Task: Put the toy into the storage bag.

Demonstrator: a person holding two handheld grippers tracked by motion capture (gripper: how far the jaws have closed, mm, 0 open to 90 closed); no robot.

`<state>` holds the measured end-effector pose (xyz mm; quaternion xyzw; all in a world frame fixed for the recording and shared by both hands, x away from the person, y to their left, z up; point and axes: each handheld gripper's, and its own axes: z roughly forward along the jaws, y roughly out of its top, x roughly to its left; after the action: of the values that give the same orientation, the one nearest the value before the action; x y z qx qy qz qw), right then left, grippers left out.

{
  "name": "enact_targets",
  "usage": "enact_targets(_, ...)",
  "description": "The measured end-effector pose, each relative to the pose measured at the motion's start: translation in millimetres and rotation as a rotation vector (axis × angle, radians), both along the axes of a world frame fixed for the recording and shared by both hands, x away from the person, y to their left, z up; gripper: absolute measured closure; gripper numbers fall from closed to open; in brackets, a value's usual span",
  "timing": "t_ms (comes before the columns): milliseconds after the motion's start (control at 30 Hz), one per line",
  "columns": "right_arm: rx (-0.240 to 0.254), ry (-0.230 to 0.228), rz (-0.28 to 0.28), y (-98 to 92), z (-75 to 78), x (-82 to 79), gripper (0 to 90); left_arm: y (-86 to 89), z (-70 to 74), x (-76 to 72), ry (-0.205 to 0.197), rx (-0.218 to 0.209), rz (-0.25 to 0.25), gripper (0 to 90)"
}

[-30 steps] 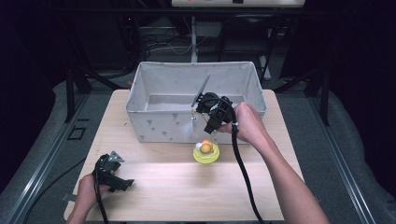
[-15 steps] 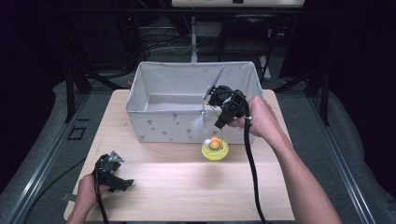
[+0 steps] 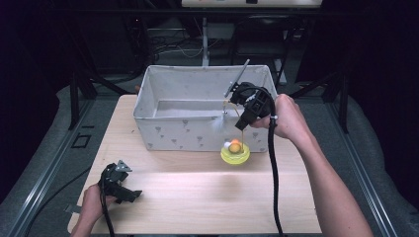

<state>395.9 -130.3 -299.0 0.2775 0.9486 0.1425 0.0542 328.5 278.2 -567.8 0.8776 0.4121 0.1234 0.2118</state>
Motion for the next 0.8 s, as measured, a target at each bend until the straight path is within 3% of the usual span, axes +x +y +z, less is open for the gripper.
enact_targets(800,-0.002,0.001,0.008,-13.3,42.0,-2.9,87.9,-1.1,-1.3,0.5,0.019,0.004,-0.014,0.7)
